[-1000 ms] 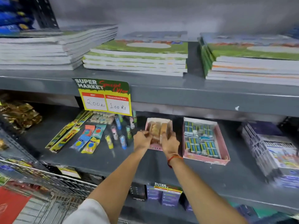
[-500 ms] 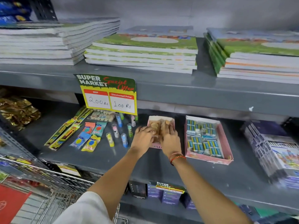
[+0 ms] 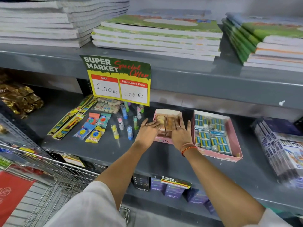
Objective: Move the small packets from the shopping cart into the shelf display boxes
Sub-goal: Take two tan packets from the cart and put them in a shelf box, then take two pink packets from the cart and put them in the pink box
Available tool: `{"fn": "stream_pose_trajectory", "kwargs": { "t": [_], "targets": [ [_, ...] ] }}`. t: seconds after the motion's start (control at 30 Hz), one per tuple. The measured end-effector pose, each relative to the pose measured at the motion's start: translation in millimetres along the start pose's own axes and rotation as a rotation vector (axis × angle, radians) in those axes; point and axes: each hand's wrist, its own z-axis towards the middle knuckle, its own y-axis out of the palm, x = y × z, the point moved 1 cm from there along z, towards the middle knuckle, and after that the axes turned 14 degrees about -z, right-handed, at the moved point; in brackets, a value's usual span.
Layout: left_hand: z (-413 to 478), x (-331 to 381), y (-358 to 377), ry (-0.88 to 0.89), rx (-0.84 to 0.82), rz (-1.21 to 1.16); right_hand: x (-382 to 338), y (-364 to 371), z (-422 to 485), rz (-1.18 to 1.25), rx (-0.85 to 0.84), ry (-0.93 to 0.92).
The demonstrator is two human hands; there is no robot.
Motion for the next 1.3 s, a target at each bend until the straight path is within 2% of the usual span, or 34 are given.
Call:
{"fn": "stream_pose_trajectory", "kwargs": {
  "t": [0.17,0.3,0.43,0.53,0.6,0.67,0.8,0.97,1.17,1.3],
  "targets": [
    [1.8,1.2,-1.8,0.004,-0.010,-0.011,-0.1,-3.8,0.4,0.018,0.010,0.010],
    [-16.8,-3.2,-9.7,-0.037,-0.013,0.033,-13.5,-11.3,-7.2,0.129,0.168,0.020],
    [-54.7,-25.5,-46.4,-0.056,0.255,0.062,-47.3,-47.3,-4.7,0.181,0.464,0.026],
    [-94.1,-66.0,-78.7,-0.113,0.426,0.083,-86.1,-83.0,0.0,0.188,0.567,-0.021],
    [-128.7,-95.6,-97.6,-0.229,0.482,0.077,-120.8,-102.1,-3.3,0.215,0.613,-0.093],
    [-170.5,-122.1,-107.2,-0.377,0.453,0.105,-160.0,-113.4,-11.7,0.284,0.622,-0.191],
    [-255.8,-160.7,-94.1,-0.598,0.417,0.027,-237.5,-109.3,-38.1,0.344,0.569,-0.414],
    [-358.0,-188.4,-41.5,-0.908,0.317,-0.097,-324.9,-68.1,-77.8,0.290,0.360,-0.715],
    [-425.7,-200.3,20.9,-1.234,0.247,-0.268,-379.1,-6.3,-103.4,0.162,0.113,-0.838],
    [-445.9,-209.4,56.4,-1.350,0.104,-0.330,-398.7,21.6,-109.6,0.140,0.020,-0.870]
  ]
}}
